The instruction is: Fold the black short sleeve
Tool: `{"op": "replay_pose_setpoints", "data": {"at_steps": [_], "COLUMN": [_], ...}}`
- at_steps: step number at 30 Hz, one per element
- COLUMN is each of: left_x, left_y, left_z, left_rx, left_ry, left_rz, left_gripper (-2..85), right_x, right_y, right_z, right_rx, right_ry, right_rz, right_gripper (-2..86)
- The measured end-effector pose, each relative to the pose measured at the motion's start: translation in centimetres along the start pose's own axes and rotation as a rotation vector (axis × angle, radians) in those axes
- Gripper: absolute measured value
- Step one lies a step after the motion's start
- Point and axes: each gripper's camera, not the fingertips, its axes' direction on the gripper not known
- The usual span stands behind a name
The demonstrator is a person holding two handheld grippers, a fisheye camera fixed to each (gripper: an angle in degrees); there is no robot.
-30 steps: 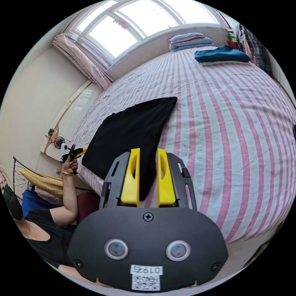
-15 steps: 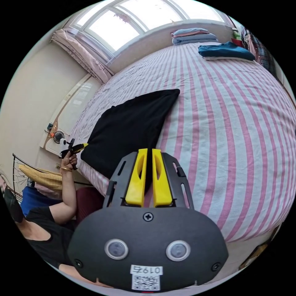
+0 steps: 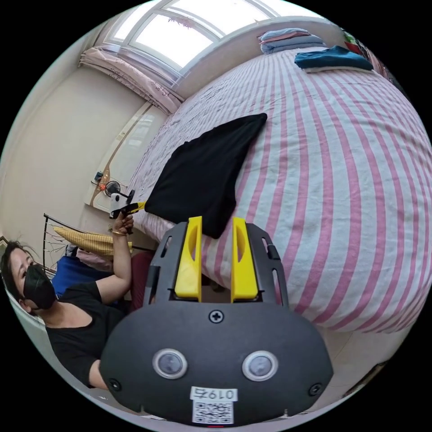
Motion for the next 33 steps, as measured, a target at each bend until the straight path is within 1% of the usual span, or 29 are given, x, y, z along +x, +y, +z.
{"op": "replay_pose_setpoints", "data": {"at_steps": [2, 6, 8, 12, 14, 18, 22, 24, 26, 28, 33], "left_x": [0.1, -0.2, -0.7, -1.8, -2.6, -4.2, -5.2, -5.6, -6.1, -6.2, -6.5], "left_y": [0.1, 0.2, 0.4, 0.6, 0.8, 1.1, 1.7, 1.9, 1.9, 1.9, 2.9], "left_z": [0.1, 0.4, 0.5, 0.5, 0.2, 0.2, -1.1, -1.6, -0.9, -0.6, -3.1], "left_rx": [-0.027, -0.07, -0.082, -0.079, -0.07, -0.056, -0.011, -0.006, -0.052, -0.063, 0.044], "left_ry": [0.014, 0.009, 0.019, 0.053, 0.075, 0.134, 0.14, 0.135, 0.117, 0.114, 0.097], "left_rz": [0.018, 0.015, 0.008, -0.018, -0.036, -0.057, -0.054, -0.053, -0.061, -0.062, -0.079], "left_gripper": [11.2, 11.2, 10.9, 9.8, 7.9, 4.2, 3.0, 2.8, 2.8, 3.0, 5.1], "right_x": [0.6, 2.3, 3.0, 4.6, 5.3, 7.2, 7.5, 7.6, 8.0, 8.3, 8.9], "right_y": [0.2, 0.3, 0.3, 0.3, 0.4, 0.9, 1.4, 1.6, 1.6, 1.5, 2.5], "right_z": [0.3, 0.7, 0.8, 1.0, 1.1, 0.9, -0.6, -1.2, -0.8, 0.0, -2.3], "right_rx": [-0.022, -0.046, -0.049, -0.049, -0.047, -0.027, 0.0, 0.003, -0.023, -0.059, -0.016], "right_ry": [0.001, -0.09, -0.101, -0.136, -0.153, -0.185, -0.138, -0.113, -0.098, -0.094, -0.085], "right_rz": [0.004, 0.008, 0.017, 0.039, 0.05, 0.076, 0.058, 0.051, 0.057, 0.058, 0.048], "right_gripper": [10.0, 9.2, 8.8, 7.9, 7.0, 2.3, 0.9, 0.9, 1.3, 2.8, 9.1]}}
